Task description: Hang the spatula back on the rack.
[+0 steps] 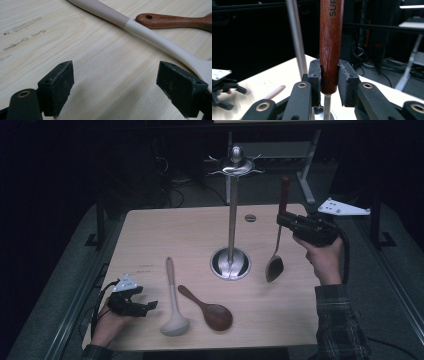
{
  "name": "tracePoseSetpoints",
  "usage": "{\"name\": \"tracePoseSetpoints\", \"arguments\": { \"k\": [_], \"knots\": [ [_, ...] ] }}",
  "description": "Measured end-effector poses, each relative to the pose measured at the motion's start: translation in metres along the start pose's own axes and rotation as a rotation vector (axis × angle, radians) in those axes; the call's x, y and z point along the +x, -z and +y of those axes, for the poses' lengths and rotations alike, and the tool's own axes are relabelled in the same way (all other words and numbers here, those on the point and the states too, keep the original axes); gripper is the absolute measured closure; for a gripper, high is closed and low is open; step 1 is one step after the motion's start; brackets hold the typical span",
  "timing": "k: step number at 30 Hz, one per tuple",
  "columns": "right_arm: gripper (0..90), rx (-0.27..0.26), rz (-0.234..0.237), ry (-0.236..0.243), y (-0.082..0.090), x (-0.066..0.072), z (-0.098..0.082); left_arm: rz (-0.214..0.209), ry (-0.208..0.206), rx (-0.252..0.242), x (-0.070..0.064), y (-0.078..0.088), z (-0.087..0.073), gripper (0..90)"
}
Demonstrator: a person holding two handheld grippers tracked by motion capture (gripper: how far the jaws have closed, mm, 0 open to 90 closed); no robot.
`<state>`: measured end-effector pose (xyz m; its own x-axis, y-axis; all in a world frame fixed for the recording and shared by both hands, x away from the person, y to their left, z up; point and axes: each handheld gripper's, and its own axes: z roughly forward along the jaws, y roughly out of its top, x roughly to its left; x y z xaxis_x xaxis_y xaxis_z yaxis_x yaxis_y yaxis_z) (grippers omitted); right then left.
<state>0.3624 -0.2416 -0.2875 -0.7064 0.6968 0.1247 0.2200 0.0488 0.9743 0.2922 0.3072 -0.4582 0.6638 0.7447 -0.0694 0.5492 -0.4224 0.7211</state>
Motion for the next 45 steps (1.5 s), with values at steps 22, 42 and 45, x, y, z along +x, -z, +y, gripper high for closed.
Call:
{"name": "tracePoseSetpoints", "arguments": {
  "k": [22,42,45],
  "knots": [
    [73.6,-0.022,0.100,0.088,-0.008,0.022,0.042,-0.002,0.001,0.000,0.000,0.000,0.000,14.0],
    [73.5,-0.002,0.125,0.081,-0.026,0.021,0.047,-0.003,0.003,0.003,0.000,0.000,0.000,14.0],
    [73.6,0.004,0.129,0.083,-0.029,0.021,0.047,-0.002,0.004,0.001,0.000,0.000,0.000,14.0]
  ]
}}
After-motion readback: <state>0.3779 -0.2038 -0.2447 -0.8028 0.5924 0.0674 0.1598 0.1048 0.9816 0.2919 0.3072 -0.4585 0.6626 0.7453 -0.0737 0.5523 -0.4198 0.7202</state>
